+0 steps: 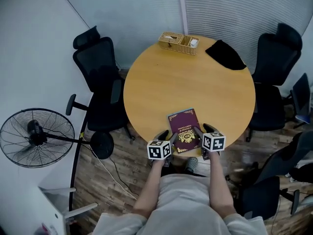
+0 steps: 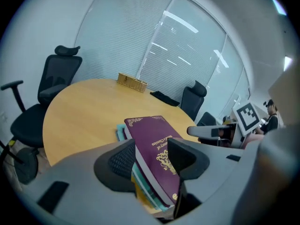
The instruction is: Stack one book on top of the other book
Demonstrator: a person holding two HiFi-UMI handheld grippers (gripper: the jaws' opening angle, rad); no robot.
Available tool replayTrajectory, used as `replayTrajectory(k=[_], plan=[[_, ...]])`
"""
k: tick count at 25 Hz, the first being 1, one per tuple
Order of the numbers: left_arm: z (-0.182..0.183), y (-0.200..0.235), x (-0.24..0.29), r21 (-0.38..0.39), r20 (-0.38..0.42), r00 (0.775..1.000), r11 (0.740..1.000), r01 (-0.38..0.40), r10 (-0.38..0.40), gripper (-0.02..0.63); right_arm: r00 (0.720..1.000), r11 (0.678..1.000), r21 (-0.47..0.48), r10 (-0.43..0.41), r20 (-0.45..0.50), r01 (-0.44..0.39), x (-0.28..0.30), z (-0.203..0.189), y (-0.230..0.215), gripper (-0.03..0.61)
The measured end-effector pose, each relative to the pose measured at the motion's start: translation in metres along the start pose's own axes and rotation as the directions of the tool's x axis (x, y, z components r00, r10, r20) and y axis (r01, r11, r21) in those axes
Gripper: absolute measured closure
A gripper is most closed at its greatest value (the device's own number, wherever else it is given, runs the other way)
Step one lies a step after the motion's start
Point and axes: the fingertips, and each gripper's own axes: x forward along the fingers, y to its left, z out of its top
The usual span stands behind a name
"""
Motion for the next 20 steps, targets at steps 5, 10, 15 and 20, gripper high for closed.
replayTrajectory(k=[5, 10, 15, 20], plan=[[0.007, -0.014, -0.019, -0.012, 0.058, 0.998, 1.0, 0.021, -0.02, 0.385, 0.998, 0.999, 0.033, 0.007, 0.06, -0.009, -0.017, 0.003, 0.0, 0.334], [0.0, -0.014, -0.035, -0.009, 0.081, 0.997, 1.0, 0.014, -0.013, 0.385, 0.999, 0.999, 0.005, 0.034, 0.043, -0.034, -0.021, -0.012, 0.007, 0.342], [-0.018, -0.009, -0.039, -0.021, 0.068, 0.998, 1.0, 0.008, -0.006, 0.385, 0.995, 0.994, -0.101, -0.044, -0.086, 0.035, -0.005, -0.048, 0.0, 0.342], [-0.028, -0.018, -0.057, 0.005, 0.062, 0.998, 1.0, 0.005, -0.005, 0.385, 0.996, 0.991, -0.134, -0.018, -0.088, 0.006, 0.001, -0.051, -0.001, 0.337]])
